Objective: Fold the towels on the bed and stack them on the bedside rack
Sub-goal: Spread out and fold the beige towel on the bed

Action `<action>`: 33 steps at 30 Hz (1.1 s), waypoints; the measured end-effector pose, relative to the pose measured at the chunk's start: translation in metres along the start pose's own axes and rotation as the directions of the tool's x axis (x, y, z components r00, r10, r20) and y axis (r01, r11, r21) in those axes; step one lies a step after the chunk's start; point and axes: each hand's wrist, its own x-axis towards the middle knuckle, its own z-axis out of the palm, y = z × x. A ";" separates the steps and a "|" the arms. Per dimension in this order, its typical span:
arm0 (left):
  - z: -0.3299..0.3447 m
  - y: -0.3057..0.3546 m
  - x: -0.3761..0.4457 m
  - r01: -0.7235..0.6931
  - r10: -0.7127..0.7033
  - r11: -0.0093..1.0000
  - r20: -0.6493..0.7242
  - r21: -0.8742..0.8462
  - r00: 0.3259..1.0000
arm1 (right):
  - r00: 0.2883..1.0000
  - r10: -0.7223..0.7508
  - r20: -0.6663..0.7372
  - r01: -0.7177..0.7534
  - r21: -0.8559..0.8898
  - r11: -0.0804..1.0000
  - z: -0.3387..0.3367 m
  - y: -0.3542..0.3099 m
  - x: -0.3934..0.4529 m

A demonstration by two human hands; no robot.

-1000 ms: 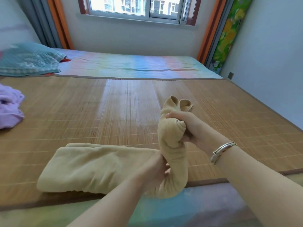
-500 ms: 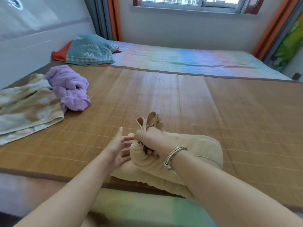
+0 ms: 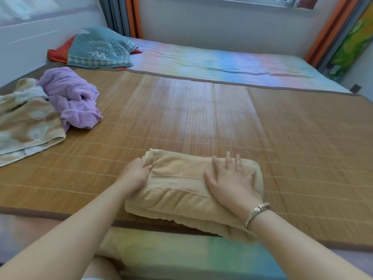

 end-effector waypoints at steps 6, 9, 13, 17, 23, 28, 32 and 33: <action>0.031 -0.017 -0.014 0.029 -0.010 0.993 -0.158 0.114 0.987 | 0.997 0.034 -0.066 -0.034 0.009 0.999 0.045 0.021 -0.013; 0.022 -0.011 -0.013 0.114 -0.109 0.991 -0.068 0.066 0.992 | 0.990 0.017 -0.140 -0.001 0.111 0.994 0.038 0.024 -0.013; 0.012 -0.009 -0.013 0.239 -0.230 0.969 0.132 -0.059 0.964 | 0.881 0.264 -0.394 0.016 0.581 0.814 0.041 0.050 -0.037; 0.004 -0.006 -0.024 0.315 -0.268 0.938 0.275 -0.143 0.923 | 0.818 0.561 0.129 -0.300 0.927 0.224 0.046 0.078 -0.054; -0.012 -0.028 -0.045 0.403 -0.204 0.847 0.488 -0.346 0.848 | 0.861 0.237 0.450 -0.400 0.886 -0.233 0.020 0.082 -0.065; -0.069 -0.048 -0.081 0.364 -0.069 0.735 0.471 -0.572 0.880 | 0.911 -0.039 0.410 -0.327 0.663 -0.673 -0.009 0.030 -0.067; -0.148 -0.077 -0.114 0.233 -0.064 0.608 0.245 -0.759 0.967 | 0.940 -0.170 0.295 -0.322 0.609 -0.724 -0.026 -0.071 -0.069; -0.171 -0.086 -0.127 0.187 -0.068 0.573 0.181 -0.798 0.981 | 0.930 -0.229 0.287 -0.363 0.619 -0.696 -0.030 -0.099 -0.072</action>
